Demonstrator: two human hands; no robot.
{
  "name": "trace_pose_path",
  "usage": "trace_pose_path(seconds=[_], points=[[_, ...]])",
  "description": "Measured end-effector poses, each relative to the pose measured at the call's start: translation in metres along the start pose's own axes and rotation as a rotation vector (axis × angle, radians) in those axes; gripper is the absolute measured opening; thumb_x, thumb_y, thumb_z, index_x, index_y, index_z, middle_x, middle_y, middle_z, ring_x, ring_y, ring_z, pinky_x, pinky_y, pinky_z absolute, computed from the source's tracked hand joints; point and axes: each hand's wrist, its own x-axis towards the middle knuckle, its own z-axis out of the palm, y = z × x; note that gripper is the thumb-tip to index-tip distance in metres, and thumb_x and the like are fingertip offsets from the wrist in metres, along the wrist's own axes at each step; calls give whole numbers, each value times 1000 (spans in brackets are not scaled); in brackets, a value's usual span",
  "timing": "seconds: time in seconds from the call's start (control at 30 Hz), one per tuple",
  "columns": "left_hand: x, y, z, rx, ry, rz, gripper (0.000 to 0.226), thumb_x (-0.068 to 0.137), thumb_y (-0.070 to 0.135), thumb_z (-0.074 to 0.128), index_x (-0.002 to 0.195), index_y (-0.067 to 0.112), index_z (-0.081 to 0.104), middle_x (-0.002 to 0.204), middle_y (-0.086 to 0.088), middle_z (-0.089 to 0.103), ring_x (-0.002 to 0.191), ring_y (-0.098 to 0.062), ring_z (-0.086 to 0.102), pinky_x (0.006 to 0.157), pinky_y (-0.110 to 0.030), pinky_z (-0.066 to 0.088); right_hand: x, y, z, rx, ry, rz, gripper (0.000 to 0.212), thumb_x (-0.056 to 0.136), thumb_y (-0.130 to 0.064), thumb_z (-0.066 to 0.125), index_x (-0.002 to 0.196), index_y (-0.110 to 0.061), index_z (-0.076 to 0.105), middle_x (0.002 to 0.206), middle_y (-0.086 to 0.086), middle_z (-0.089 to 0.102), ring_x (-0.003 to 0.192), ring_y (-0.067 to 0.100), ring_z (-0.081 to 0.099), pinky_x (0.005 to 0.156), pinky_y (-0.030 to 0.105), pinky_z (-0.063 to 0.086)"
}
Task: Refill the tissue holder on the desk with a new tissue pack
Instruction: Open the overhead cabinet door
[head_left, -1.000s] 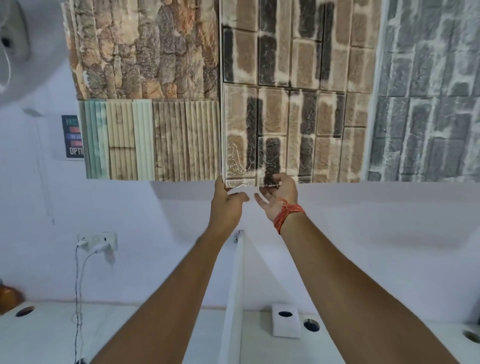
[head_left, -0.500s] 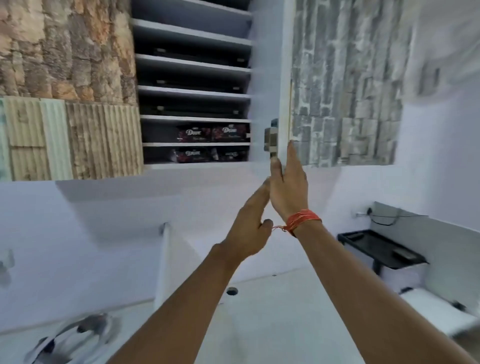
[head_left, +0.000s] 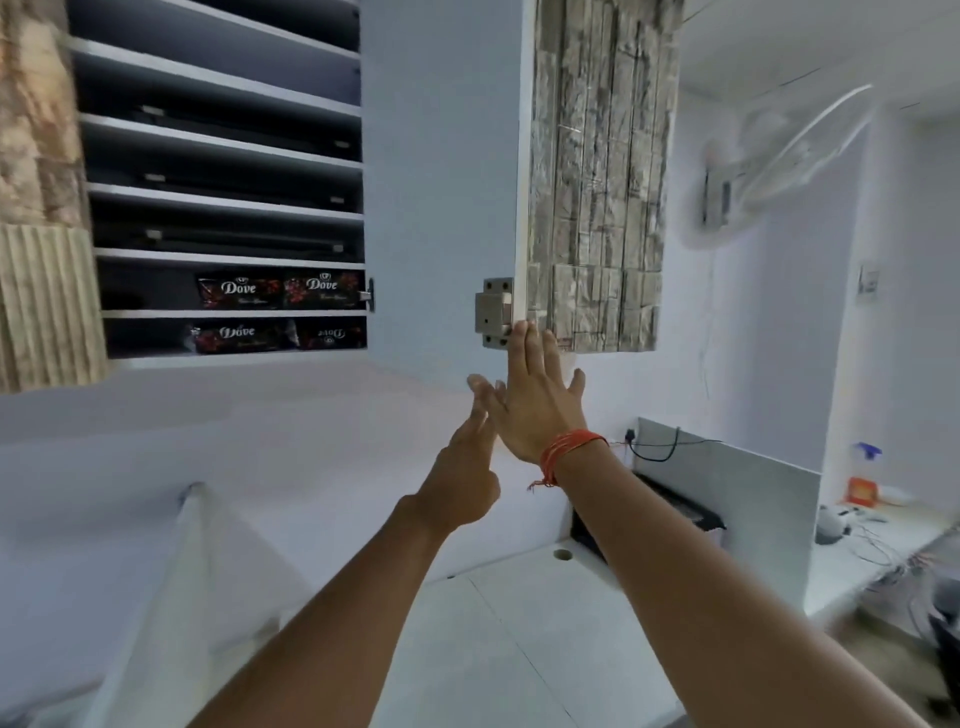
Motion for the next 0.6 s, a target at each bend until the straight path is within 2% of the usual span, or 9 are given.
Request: trace_pose_path(seconds=[0.03,0.17,0.27,0.33,0.4,0.43,0.47,0.53,0.6], points=[[0,-1,1,8,-1,-16,107,84,-12,51,153,40,-12,159,18,-25,149,-7,-6,112,-10,16,1,-1,3,13,18,-2,83,94,-65,21,154,-15,-6,165,3,-6,152,22,-8,114,65,9],[0,2,-6,40,-16,-92,103,86,-10,48,152,45,-7,165,12,-12,154,-17,1,122,-36,16,3,1,12,42,59,-7,87,92,-68,22,155,-13,-4,165,4,-2,152,23,-4,113,65,14],[-9,1,-13,16,89,-49,95,92,-4,48,149,51,-5,165,11,6,152,-12,16,120,-27,21,1,-13,15,107,140,16,84,92,-62,36,154,-13,7,164,7,8,151,27,7,113,62,21],[-12,-7,-20,-72,170,-114,74,96,3,49,154,36,19,154,7,42,140,-13,43,112,-26,39,-3,-34,15,207,340,1,73,90,-48,49,149,-12,27,157,13,24,144,32,23,110,53,30],[-16,-21,-35,-179,237,-245,30,97,5,50,126,7,55,111,-10,68,110,-37,63,93,-44,53,-3,-61,18,365,530,-104,57,86,-34,58,136,-11,45,141,12,44,131,29,39,104,41,35],[-20,-32,-44,-210,275,-305,19,97,5,51,113,-1,58,97,-18,67,98,-45,62,84,-48,56,-1,-76,22,467,534,-163,49,85,-29,59,129,-11,51,131,9,51,123,25,45,102,37,37],[-26,-44,-56,-195,316,-353,17,96,3,51,110,0,60,91,-18,66,92,-42,63,77,-41,57,2,-90,28,578,469,-197,42,85,-25,60,124,-11,54,123,6,55,116,22,49,99,34,40],[-43,-71,-86,-154,414,-418,33,91,-4,49,117,12,61,101,-3,69,94,-22,67,71,-20,56,13,-118,47,758,247,-190,35,87,-23,61,120,-14,55,115,0,57,108,18,52,94,32,45],[-61,-102,-119,-181,510,-481,47,86,-7,48,124,19,59,117,-2,68,98,-19,68,71,-20,57,30,-144,75,823,95,-158,32,88,-26,61,119,-17,55,111,-3,57,104,16,53,91,32,47]])
